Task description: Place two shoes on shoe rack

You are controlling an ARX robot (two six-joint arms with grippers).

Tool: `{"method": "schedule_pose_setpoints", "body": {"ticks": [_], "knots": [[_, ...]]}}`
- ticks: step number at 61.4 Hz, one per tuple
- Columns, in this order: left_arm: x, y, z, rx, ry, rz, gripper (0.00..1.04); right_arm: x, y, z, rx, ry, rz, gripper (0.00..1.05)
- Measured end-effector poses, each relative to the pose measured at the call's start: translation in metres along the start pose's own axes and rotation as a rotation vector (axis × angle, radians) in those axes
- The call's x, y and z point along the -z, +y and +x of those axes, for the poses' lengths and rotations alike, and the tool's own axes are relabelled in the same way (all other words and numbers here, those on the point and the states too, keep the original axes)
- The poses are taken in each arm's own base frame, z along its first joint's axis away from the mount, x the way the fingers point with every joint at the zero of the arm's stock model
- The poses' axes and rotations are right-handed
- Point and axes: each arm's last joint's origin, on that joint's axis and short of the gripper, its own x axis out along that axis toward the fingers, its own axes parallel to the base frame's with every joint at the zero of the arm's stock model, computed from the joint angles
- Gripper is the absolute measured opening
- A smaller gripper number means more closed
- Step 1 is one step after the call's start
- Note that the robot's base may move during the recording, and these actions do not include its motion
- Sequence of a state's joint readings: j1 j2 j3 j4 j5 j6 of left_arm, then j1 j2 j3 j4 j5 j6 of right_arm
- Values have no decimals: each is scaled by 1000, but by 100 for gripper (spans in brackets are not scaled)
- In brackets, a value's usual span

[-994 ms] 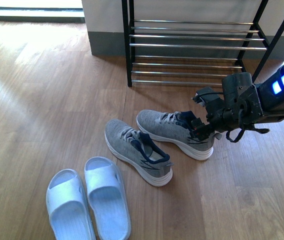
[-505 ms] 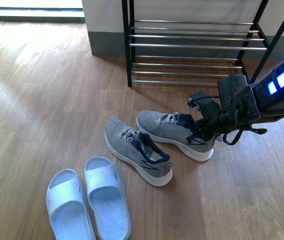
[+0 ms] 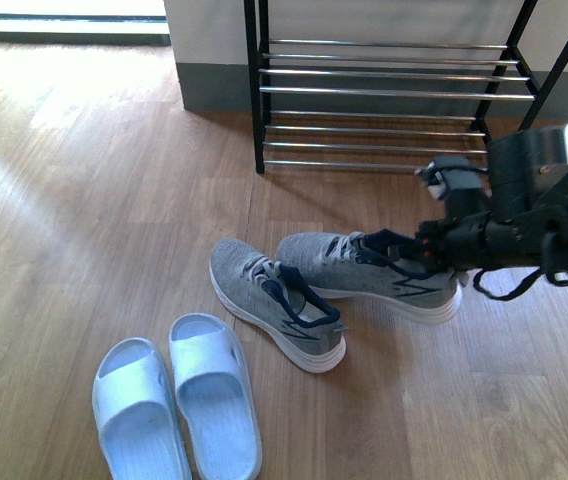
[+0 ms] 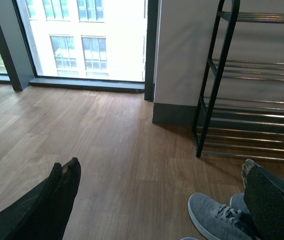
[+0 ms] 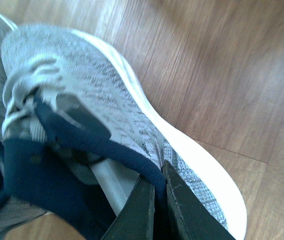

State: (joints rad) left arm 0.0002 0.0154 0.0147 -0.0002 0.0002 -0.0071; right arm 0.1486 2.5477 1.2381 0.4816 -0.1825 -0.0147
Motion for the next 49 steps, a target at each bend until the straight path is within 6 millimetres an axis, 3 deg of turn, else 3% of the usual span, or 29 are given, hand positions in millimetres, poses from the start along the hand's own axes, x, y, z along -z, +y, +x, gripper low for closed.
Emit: {"method": "schedule_pose_setpoints", "body": {"ticks": [7,20,37,49], "knots": [[0,0,0,0,0,0,95,-10,-6,-62,24,-97,115,2],[0,0,0,0,0,0,95,8,-29,-205,69,-200,347,2],[0,0,0,0,0,0,95,7,-40,-311,23,-424,442,2],[0,0,0,0,0,0,95,19,-44,-359,38,-536,474,2]]}}
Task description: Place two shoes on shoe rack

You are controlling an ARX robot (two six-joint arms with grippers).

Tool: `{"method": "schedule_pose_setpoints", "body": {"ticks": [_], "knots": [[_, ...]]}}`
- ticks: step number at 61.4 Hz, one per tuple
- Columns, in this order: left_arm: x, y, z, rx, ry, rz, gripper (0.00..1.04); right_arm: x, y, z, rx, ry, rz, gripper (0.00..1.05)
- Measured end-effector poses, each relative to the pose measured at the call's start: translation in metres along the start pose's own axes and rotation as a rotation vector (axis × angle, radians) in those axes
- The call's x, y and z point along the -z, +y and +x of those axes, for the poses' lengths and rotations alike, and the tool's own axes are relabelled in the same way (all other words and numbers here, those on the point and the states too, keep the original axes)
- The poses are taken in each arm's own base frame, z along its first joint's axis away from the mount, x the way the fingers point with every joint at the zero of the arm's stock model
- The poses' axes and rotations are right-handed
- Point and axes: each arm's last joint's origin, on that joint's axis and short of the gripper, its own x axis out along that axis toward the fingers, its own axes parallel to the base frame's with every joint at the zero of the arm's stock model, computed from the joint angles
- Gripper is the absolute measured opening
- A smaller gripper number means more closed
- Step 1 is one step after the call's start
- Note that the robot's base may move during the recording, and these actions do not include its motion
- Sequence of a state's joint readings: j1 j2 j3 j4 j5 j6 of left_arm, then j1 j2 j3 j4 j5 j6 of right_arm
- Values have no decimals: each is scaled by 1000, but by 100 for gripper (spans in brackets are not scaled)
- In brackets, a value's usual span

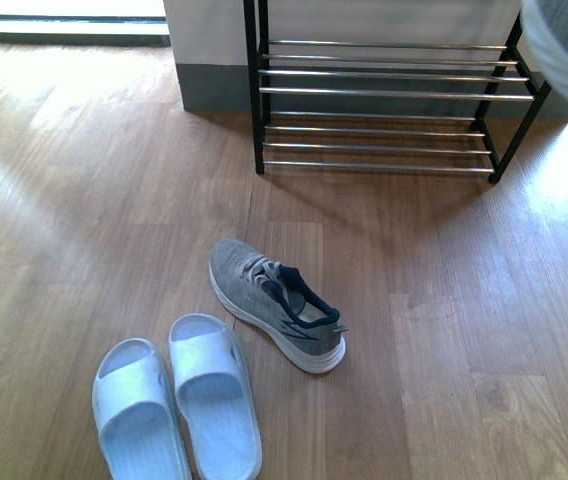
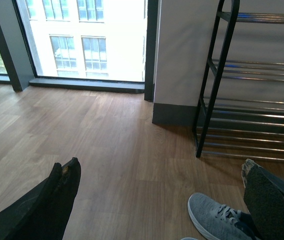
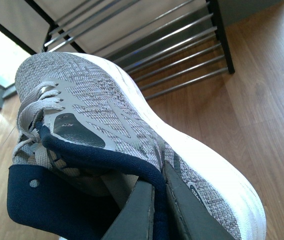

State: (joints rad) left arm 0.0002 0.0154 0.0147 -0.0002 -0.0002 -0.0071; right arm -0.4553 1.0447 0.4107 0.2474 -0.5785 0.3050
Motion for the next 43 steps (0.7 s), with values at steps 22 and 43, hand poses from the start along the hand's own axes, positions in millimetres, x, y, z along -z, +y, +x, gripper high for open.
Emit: {"method": "schedule_pose_setpoints", "body": {"ticks": [22,43], "knots": [[0,0,0,0,0,0,95,13,-6,-26,-15,-26,20,2],[0,0,0,-2,0,0,95,13,-6,-27,-21,-27,18,1]]}}
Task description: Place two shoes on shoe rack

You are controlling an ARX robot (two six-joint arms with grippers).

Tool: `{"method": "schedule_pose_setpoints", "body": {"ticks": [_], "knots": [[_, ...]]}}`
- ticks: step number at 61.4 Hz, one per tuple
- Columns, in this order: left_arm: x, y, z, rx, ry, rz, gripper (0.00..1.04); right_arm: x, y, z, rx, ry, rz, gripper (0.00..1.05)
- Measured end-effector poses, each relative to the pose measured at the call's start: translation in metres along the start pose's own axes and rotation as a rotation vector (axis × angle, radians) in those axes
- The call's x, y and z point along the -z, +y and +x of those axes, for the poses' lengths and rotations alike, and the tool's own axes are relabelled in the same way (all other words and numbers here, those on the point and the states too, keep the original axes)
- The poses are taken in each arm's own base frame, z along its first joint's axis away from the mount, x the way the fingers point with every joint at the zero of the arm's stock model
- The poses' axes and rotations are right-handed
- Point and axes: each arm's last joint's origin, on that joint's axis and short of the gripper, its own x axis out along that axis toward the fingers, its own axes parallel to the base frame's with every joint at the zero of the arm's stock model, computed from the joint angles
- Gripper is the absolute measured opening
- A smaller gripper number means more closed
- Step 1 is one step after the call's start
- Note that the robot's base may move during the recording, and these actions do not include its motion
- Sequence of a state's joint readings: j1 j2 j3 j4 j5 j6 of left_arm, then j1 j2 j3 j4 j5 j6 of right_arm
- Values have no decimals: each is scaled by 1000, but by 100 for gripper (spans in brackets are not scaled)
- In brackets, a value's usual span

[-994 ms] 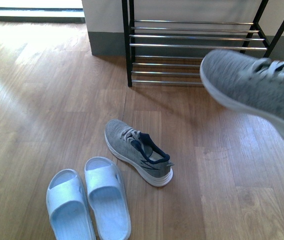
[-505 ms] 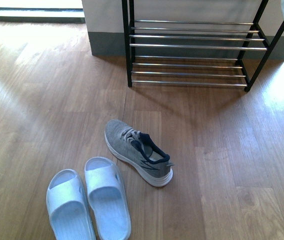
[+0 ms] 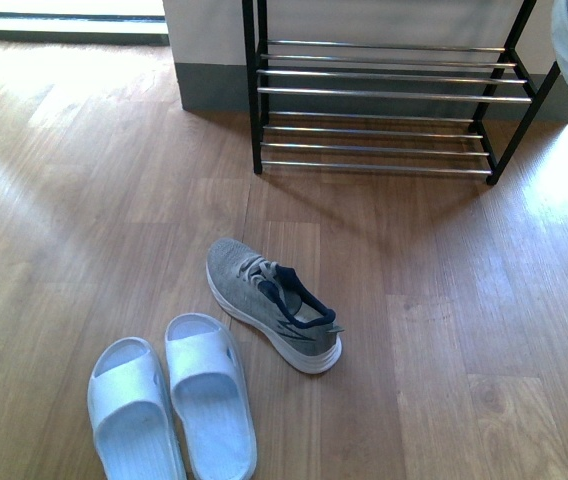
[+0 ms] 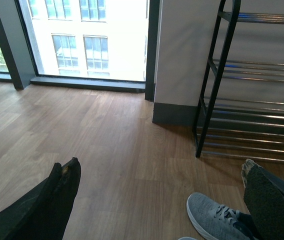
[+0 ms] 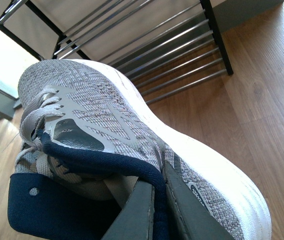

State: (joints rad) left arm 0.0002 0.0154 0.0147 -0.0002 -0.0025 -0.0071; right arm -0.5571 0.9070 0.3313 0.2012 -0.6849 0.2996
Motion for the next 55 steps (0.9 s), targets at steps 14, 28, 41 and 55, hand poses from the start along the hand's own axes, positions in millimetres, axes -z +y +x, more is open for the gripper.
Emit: {"method": "schedule_pose_setpoints", "body": {"ticks": [14,28,41,55], "knots": [[0,0,0,0,0,0,95,0,0,0,-2,0,-1,1],[0,0,0,3,0,0,95,0,-1,0,19,-5,3,1],[0,0,0,3,0,0,95,0,-1,0,4,-2,2,1],[3,-11,11,-471,255,-57,95,0,-1,0,12,-4,2,1]]}}
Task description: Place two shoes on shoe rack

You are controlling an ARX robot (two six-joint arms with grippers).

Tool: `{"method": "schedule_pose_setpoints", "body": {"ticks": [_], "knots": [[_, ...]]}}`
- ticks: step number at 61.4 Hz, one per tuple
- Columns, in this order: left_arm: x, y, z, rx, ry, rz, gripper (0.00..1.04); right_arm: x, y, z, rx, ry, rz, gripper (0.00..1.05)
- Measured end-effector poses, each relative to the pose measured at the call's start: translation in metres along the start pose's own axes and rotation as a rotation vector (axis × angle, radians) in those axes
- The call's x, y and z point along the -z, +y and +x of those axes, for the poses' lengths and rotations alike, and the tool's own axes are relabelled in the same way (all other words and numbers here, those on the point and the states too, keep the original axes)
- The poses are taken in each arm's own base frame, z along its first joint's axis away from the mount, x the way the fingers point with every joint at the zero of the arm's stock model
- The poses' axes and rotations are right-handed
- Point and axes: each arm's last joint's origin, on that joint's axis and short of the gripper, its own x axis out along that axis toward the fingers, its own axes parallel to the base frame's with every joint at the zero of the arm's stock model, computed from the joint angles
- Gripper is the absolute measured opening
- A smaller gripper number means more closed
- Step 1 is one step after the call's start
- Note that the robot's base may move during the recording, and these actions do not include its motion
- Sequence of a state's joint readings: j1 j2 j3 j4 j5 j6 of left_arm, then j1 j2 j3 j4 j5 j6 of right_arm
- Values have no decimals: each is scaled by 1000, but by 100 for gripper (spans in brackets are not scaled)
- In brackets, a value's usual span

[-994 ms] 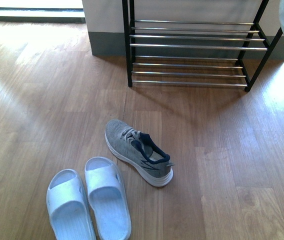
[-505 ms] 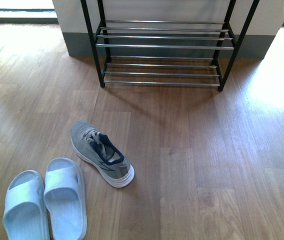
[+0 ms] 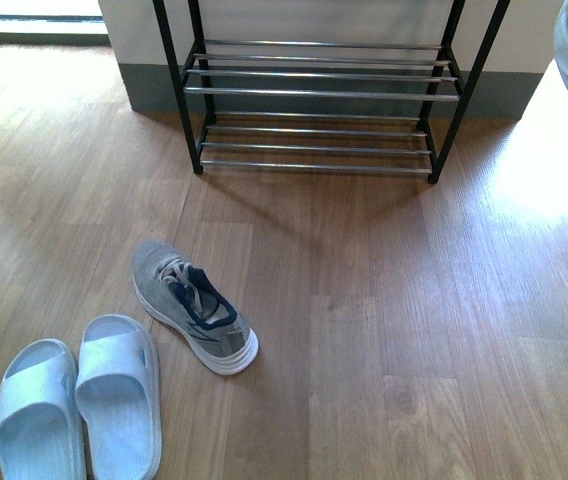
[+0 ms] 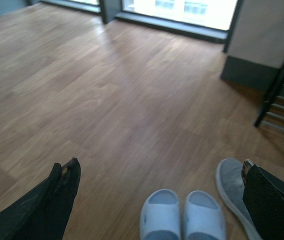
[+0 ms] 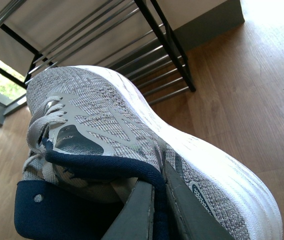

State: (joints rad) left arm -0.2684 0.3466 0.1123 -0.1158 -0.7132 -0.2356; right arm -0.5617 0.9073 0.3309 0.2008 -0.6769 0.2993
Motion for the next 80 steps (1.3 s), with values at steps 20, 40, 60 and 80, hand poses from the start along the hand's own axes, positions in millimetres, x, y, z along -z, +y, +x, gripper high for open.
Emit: {"method": "schedule_pose_setpoints", "body": {"ticks": [20,40,60,80], "knots": [[53,-120,127,132,470,-150,95,0,0,0,-4,1,0,1],[155,-184,199,114,743,-107,95,0,0,0,-4,1,0,1],[226,-221,241,78,842,-170,95,0,0,0,-4,1,0,1],[241,-240,264,87,858,-200,95,0,0,0,-4,1,0,1]]}}
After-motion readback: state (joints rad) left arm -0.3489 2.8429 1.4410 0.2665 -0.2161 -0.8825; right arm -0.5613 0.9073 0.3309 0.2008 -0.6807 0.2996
